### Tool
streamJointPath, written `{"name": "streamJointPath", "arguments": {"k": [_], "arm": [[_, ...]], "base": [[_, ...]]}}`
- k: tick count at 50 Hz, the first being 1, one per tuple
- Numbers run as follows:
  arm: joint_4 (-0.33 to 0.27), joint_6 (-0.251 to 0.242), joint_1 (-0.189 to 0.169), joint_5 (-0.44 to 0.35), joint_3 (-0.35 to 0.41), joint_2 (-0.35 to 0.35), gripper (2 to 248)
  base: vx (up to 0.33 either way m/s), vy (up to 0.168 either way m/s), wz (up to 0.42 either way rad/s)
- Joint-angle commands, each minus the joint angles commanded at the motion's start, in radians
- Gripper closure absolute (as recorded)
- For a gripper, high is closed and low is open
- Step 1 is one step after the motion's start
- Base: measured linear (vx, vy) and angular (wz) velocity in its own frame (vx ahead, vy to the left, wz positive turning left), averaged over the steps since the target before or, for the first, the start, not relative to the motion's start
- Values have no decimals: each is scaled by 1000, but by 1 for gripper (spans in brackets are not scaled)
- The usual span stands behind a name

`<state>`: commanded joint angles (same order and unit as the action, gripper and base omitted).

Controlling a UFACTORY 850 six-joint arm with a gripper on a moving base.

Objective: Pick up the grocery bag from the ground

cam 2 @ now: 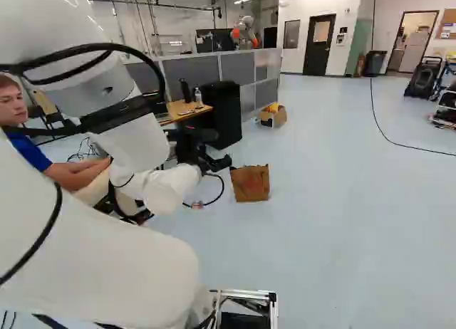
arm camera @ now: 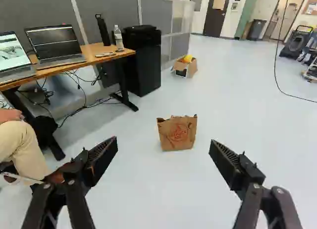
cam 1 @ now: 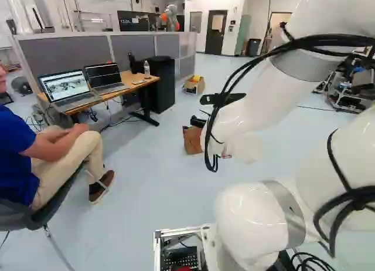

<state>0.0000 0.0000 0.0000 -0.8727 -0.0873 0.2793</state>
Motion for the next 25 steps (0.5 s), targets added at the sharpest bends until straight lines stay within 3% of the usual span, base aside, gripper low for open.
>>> {"name": "streamJointPath", "arguments": {"k": [25], "arm": [[0, 0, 0, 0, 0, 0, 3]], "base": [[26, -3, -4]]}}
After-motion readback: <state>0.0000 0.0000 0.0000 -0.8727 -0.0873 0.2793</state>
